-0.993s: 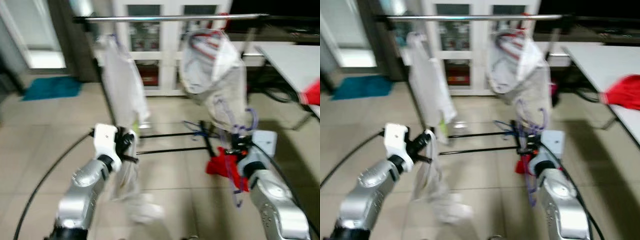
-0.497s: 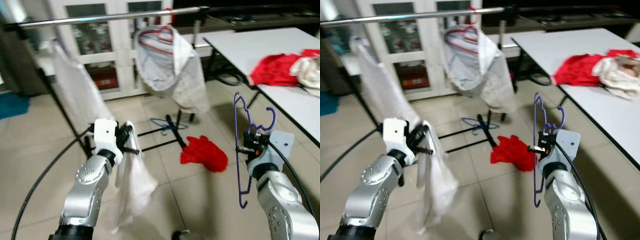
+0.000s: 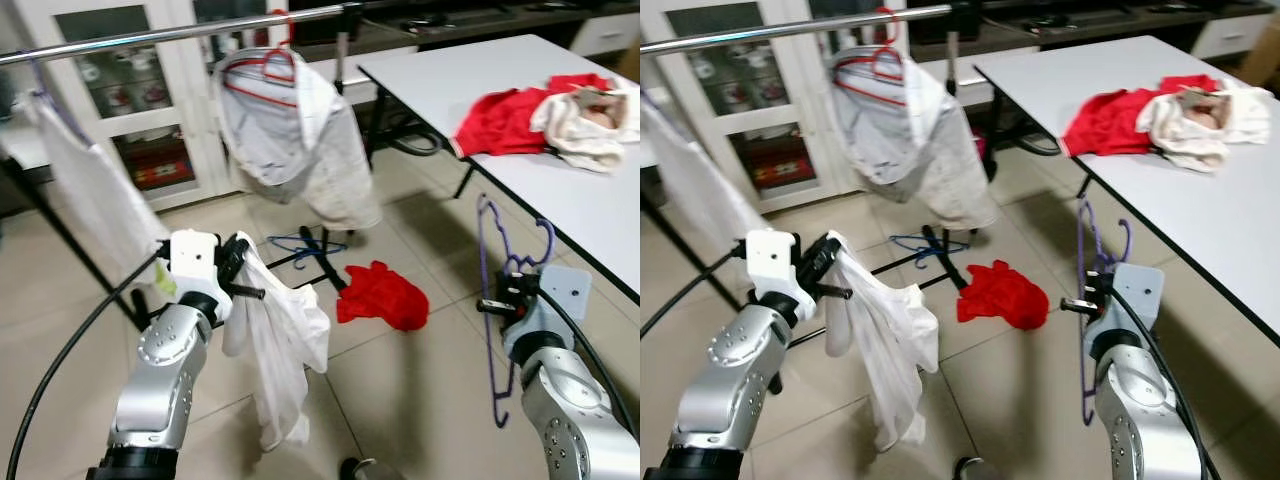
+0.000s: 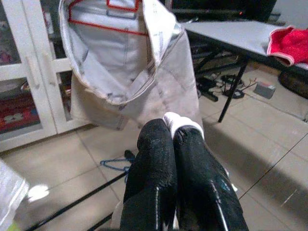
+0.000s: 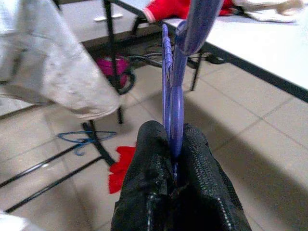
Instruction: Hang hanger
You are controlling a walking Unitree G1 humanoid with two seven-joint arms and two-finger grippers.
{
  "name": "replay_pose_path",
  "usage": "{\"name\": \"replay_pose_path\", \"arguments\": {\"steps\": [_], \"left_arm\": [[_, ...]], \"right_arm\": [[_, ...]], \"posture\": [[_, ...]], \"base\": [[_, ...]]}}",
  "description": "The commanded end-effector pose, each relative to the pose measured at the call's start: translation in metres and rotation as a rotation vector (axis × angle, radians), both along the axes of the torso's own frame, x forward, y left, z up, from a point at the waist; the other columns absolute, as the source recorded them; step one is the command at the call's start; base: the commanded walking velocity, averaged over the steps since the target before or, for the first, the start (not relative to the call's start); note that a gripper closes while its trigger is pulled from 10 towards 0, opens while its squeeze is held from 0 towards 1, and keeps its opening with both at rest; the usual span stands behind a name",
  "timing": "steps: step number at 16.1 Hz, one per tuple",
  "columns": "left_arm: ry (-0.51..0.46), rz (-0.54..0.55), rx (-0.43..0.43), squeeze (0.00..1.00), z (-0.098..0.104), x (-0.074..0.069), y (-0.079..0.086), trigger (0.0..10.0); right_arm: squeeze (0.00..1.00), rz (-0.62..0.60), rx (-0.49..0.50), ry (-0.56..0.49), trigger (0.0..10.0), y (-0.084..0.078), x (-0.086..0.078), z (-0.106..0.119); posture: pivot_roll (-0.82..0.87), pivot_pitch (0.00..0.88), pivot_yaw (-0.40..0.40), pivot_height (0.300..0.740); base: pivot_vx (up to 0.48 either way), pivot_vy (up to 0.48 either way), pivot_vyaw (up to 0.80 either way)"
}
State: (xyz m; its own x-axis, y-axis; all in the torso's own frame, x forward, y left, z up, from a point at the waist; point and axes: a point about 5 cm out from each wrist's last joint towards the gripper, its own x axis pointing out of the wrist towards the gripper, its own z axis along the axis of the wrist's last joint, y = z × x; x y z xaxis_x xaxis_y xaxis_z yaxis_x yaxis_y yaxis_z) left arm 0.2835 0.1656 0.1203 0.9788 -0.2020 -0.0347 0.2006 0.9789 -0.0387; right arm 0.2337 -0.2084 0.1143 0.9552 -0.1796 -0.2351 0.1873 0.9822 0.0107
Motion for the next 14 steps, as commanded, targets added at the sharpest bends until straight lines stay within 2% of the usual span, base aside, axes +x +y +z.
{"name": "replay_pose_path", "arguments": {"steps": [1, 3, 4, 5, 6, 10, 13, 14], "left_arm": [[-0.068, -0.004, 0.008, 0.00, 0.015, 0.004, 0.000, 10.0], [-0.079, 0.014, 0.011, 0.00, 0.016, 0.004, 0.002, 10.0], [-0.043, 0.026, 0.008, 0.00, 0.014, 0.004, 0.005, 10.0], [-0.011, -0.001, 0.003, 0.00, 0.012, 0.004, 0.004, 10.0], [-0.003, -0.046, 0.026, 0.00, 0.012, 0.003, 0.003, 10.0], [0.015, -0.089, 0.055, 0.00, 0.009, 0.006, -0.004, 10.0], [0.030, -0.114, 0.043, 0.00, 0.009, 0.007, -0.010, 10.0], [0.038, -0.114, 0.030, 0.00, 0.008, 0.007, -0.010, 10.0]], "right_arm": [[0.00, -0.020, -0.017, 0.004, 10.0, -0.004, -0.001, 0.002], [0.00, -0.017, -0.006, -0.002, 10.0, -0.001, 0.002, 0.003], [0.00, -0.019, 0.071, -0.034, 10.0, 0.003, 0.004, 0.007], [0.00, -0.022, 0.080, -0.039, 10.0, 0.004, 0.004, 0.008], [0.00, -0.032, 0.052, -0.036, 10.0, 0.004, 0.004, 0.008], [0.00, -0.044, 0.029, -0.010, 10.0, 0.006, 0.001, 0.004], [0.00, -0.035, 0.054, -0.048, 10.0, 0.009, 0.003, 0.006], [0.00, -0.053, 0.029, -0.045, 10.0, 0.008, 0.003, 0.005]], "posture": [[-0.13, 0.000, 0.007, 0.740], [-0.13, 0.000, 0.008, 0.740], [-0.12, 0.000, 0.012, 0.740], [-0.12, 0.000, 0.014, 0.740], [-0.13, 0.000, 0.018, 0.740], [-0.13, 0.000, 0.031, 0.740], [-0.13, 0.000, 0.038, 0.740], [-0.13, 0.000, 0.037, 0.740]], "base": [[0.000, 0.000, -0.80], [0.000, 0.000, -0.80], [0.000, 0.000, -0.80], [0.000, 0.000, -0.80], [0.000, 0.000, -0.80], [0.000, 0.000, -0.77], [0.000, 0.000, -0.71], [0.000, 0.000, -0.73]]}}
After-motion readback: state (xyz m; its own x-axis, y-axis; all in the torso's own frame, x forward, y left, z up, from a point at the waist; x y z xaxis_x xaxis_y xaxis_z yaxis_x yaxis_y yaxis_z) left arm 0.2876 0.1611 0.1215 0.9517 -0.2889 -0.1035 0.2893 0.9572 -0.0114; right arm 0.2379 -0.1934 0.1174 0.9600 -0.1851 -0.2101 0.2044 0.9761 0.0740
